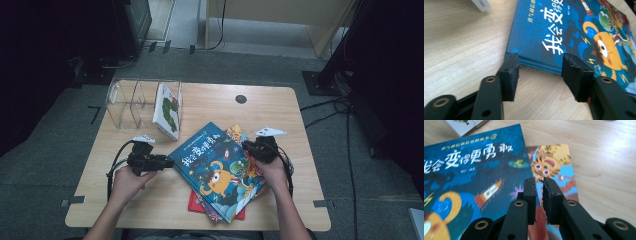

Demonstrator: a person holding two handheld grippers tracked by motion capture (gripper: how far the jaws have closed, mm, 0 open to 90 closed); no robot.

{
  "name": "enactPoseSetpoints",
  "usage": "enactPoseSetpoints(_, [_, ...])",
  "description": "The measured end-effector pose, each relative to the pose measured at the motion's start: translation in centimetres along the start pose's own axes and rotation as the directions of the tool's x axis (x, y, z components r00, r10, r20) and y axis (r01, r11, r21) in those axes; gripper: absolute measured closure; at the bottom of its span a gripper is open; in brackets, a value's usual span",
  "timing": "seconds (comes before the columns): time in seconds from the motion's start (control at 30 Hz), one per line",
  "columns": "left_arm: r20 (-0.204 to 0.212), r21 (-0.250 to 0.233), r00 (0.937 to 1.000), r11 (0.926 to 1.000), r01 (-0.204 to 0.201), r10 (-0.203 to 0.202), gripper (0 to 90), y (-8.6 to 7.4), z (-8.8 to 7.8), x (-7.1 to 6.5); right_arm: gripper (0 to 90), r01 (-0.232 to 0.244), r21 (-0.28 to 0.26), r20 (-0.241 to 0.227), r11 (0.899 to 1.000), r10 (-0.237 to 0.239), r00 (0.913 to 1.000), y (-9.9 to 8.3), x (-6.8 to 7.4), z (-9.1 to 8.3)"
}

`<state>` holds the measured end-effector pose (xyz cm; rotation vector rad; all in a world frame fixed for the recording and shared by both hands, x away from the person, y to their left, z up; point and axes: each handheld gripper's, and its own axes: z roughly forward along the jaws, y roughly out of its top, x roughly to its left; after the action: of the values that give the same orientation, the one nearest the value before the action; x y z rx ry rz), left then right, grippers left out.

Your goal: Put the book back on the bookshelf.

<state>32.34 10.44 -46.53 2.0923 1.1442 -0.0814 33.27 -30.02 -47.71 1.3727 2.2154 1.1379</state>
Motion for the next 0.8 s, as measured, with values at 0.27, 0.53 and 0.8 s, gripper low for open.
enactPoseSetpoints(0.27, [-0.011, -0.011, 0.9997, 0.9998, -0.020, 0.019, 41.2, 0.7, 0.4, 0.8, 78.9, -0.023, 0.011, -0.003, 1.000, 0.023, 0.9997, -2.9, -0.3, -2.2])
enactPoseSetpoints(0.53, [-0.027, -0.005, 0.9996, 1.0000, -0.004, 0.003, 44.9, 1.2, 0.5, 1.6, 80.2, -0.043, 0.006, 0.021, 0.999, 0.043, 0.9989, -4.8, -0.4, -4.2])
enactPoseSetpoints(0.8, [0.013, -0.012, 0.9992, 0.9992, 0.037, -0.037, 69.3, 1.9, 0.4, 2.1, 86.2, -0.045, 0.006, 0.040, 0.999, 0.045, 0.9982, -6.3, -0.3, -5.3])
